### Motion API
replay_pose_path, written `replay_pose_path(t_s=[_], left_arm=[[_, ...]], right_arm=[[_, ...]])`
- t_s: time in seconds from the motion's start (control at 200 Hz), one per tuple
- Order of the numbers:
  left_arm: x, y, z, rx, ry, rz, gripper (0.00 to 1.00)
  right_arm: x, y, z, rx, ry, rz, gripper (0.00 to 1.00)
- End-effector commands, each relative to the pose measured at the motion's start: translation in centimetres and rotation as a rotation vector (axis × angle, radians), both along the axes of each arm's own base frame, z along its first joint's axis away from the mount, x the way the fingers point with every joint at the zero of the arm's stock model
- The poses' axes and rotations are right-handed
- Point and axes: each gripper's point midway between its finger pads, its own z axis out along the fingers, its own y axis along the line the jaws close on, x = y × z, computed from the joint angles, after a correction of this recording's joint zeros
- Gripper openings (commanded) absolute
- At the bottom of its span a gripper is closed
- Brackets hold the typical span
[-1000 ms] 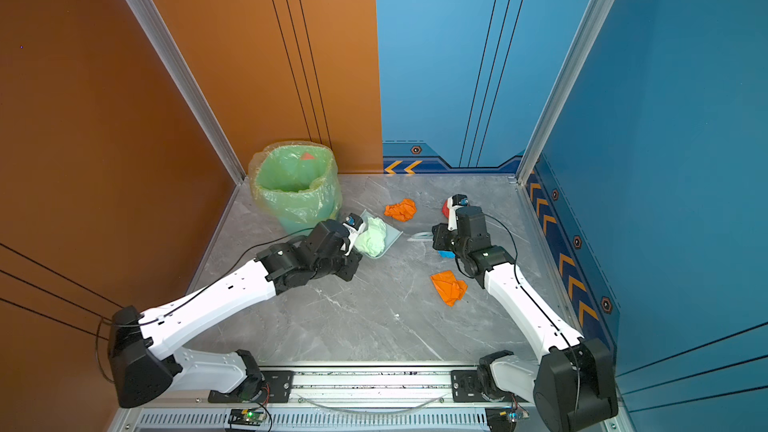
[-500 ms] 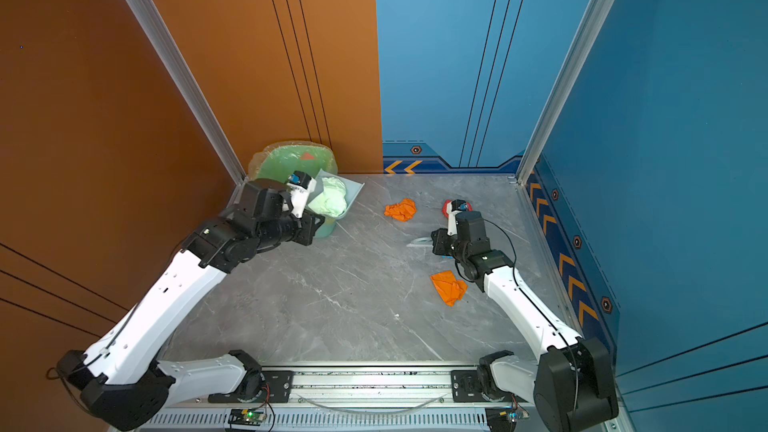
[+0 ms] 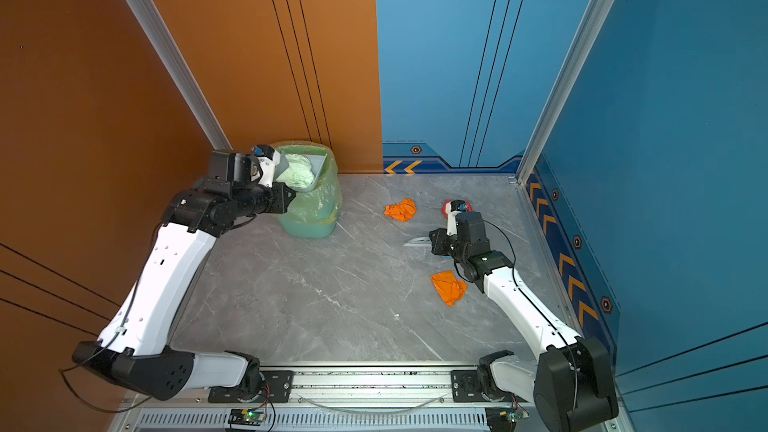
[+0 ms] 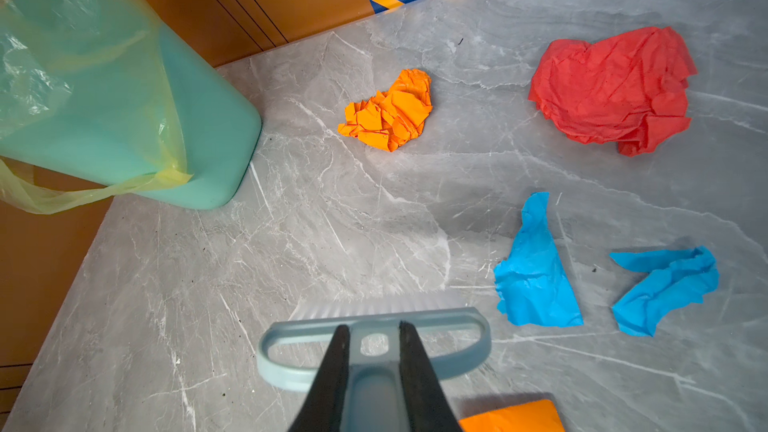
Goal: Sweep away the paper scraps from the table
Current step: 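Lift the dustpan toward the green bin with the left gripper while the right withdraws, then tilt the dustpan over the green bin with the left gripper to dump the scrap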
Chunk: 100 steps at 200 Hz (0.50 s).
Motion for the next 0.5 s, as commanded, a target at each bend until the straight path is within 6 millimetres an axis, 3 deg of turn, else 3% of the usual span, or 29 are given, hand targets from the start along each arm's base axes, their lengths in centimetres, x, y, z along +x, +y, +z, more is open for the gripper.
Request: replay_pose_path(t_s=[0.0, 0.15, 0.496], left_arm=[[0.9, 0.1, 0.7, -0.089, 0.022, 0.004, 0.0], [2.4, -0.3, 0.3, -0.208, 0.077, -0.02, 0.0], [3.8, -0.8, -0.8, -0.336, 0.16, -0.034, 0.0]], right_arm=[[0.0, 0.1, 0.1, 0.021, -0.011, -0.001, 0.0], [0.0, 0.1, 0.2, 0.027, -0.014, -0.002, 0.0], [0.5, 0.5, 0.1, 0.036, -0.005, 0.005, 0.0]])
